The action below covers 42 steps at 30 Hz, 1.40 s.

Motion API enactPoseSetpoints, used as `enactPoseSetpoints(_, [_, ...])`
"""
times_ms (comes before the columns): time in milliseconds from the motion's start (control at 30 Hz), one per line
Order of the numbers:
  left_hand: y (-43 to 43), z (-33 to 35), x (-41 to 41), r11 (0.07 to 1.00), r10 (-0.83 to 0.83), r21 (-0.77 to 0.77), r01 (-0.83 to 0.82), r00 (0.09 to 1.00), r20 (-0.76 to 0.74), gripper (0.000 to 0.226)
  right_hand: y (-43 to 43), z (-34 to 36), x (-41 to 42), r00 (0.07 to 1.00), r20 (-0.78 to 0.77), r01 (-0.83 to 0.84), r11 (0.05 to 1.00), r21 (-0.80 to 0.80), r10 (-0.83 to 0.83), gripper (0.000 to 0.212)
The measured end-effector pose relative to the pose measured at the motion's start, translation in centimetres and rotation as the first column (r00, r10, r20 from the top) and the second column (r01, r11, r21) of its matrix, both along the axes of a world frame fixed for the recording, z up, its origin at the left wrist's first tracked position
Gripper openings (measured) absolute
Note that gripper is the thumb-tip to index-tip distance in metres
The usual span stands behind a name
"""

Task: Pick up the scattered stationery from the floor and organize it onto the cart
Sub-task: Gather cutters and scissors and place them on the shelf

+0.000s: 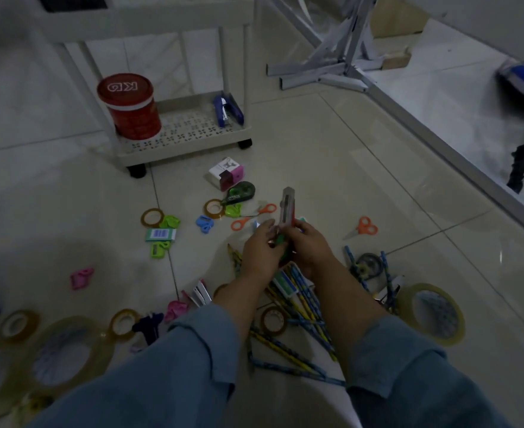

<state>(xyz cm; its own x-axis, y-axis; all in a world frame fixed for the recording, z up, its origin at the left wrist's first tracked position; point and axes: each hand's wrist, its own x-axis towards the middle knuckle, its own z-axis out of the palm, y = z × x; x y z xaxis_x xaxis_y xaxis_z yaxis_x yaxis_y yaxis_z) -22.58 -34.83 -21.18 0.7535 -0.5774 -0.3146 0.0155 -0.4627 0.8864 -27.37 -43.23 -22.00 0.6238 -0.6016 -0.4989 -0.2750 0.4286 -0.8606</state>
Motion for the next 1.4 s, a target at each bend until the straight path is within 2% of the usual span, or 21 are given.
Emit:
enactPoseSetpoints(167, [0.2,-0.6,1.6,0.993,0.116,0.008,-0.115,0.993,-0.027,0.057,0.5,-1.0,1.9,1.0,0.025,0.005,1.0,-0.017,-0.005,0.028])
enactPoseSetpoints(267, [0.6,1.8,3.1,0.981,0.171,0.096,-0.168,0.985,-0.032,0.044,1.1,0.7,2.2,1.0,0.008,0.029,0.998,0.05,-0.029,0.028])
enactPoseSetpoints(367, [0.7,7.5,4.0,0.962,0.243,0.145,-0.23,0.967,-0.079,0.04,1.7,6.4,2.3,1.0,0.0,-0.015,0.999,0.045,0.015,0.025])
enactPoseSetpoints(467, [0.7,15.1,5.1,0.962,0.238,0.181,-0.205,0.954,-0.182,0.05,2.5,13.6,3.2,0.989,-0.026,-0.146,0.986,-0.082,0.144,0.023])
enactPoseSetpoints(533, [1.1,20.4,6.6,0.96,0.238,0.185,-0.208,0.959,-0.156,0.043,3.0,18.7,3.9,0.97,-0.052,-0.241,0.949,-0.202,0.236,0.025])
enactPoseSetpoints(600, [2.1,25.8,8.0,0.941,0.31,0.182,-0.284,0.942,-0.132,0.038,3.9,24.3,4.9,0.945,-0.083,-0.328,0.895,-0.302,0.318,0.027])
enactPoseSetpoints(667, [3.2,30.8,9.5,0.923,0.364,0.189,-0.335,0.92,-0.147,0.038,4.9,29.7,5.9,0.922,-0.112,-0.387,0.855,-0.347,0.372,0.03])
enactPoseSetpoints(833, [5.5,42.6,12.8,0.86,0.502,0.144,-0.49,0.759,-0.415,0.027,6.6,42.6,8.1,0.898,-0.051,-0.42,0.816,-0.397,0.437,0.034])
enactPoseSetpoints(933, [5.6,48.3,14.9,0.815,0.524,0.102,-0.57,0.651,-0.549,0.025,6.3,47.7,9.8,0.908,-0.05,-0.395,0.808,-0.436,0.417,0.035])
enactPoseSetpoints(967, [5.2,49.7,15.7,0.813,0.518,0.09,-0.575,0.644,-0.563,0.025,5.9,48.8,10.6,0.913,-0.044,-0.383,0.811,-0.442,0.406,0.035])
enactPoseSetpoints(1067, [3.9,52.5,17.6,0.829,0.49,0.053,-0.557,0.677,-0.549,0.024,4.5,50.8,13.1,0.92,-0.029,-0.361,0.819,-0.445,0.39,0.036])
enactPoseSetpoints(1133, [2.9,53.4,18.6,0.819,0.478,0.004,-0.573,0.679,-0.557,0.021,3.3,51.6,14.6,0.904,-0.023,-0.382,0.782,-0.492,0.426,0.036])
enactPoseSetpoints(1267, [0.9,54.1,19.5,0.791,0.443,-0.035,-0.61,0.613,-0.655,0.015,0.4,51.9,16.6,0.877,-0.052,-0.432,0.735,-0.523,0.478,0.033])
enactPoseSetpoints(1333, [0.1,54.4,19.9,0.791,0.42,-0.04,-0.611,0.589,-0.69,0.022,-1.1,52.5,17.5,0.852,-0.09,-0.473,0.686,-0.553,0.515,0.03])
enactPoseSetpoints(1400, [-0.6,54.3,20.7,0.823,0.412,-0.03,-0.567,0.633,-0.655,0.032,-2.6,53.2,18.8,0.833,-0.128,-0.503,0.641,-0.58,0.538,0.03])
